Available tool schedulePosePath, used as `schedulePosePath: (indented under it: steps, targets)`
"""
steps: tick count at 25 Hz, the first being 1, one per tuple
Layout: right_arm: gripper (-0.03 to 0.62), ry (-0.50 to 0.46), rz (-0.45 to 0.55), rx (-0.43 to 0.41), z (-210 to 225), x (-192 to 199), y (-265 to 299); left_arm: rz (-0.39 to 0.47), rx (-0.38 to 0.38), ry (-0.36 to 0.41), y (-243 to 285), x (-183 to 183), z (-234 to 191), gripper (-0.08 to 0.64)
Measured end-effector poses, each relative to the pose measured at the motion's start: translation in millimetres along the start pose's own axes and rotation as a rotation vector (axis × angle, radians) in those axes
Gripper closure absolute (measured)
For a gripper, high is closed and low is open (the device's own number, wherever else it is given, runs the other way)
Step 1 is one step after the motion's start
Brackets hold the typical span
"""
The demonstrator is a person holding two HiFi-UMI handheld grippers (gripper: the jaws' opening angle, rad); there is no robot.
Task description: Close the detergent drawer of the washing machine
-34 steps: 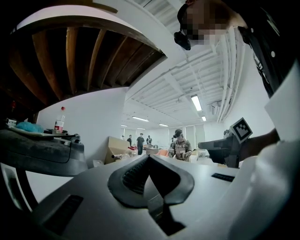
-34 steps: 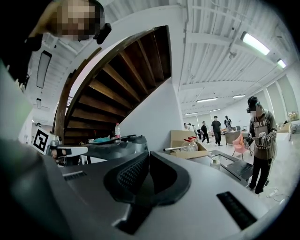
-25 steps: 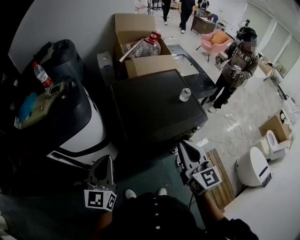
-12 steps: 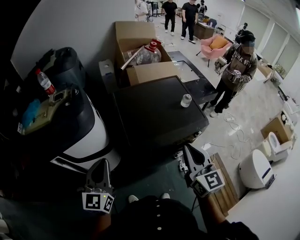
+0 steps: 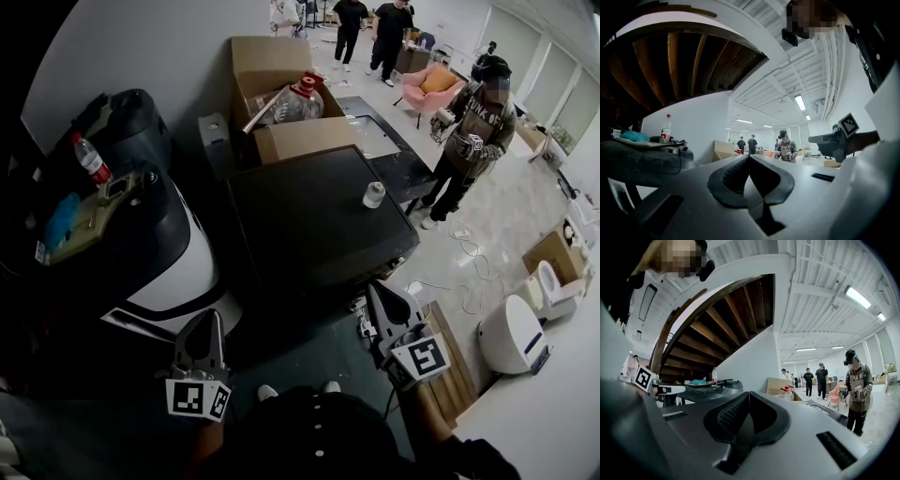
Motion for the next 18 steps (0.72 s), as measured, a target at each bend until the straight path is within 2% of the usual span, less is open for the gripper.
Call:
schedulePosePath:
  steps: [18]
  targets:
    - [0.56,-0.012,0.007,-0.006,-3.6,-3.0,3.5,-0.001,-0.003,-0.005,-0.3,3.3,0.4,0.545]
Point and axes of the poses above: the fingertips, and each gripper's own axes: y forward along the fingers, z to its right, x out of its underside, the point moved 8 cm from there along -y, backward along the fingers, and after that the axes turned 8 degrees about y, right-handed, at the moved point
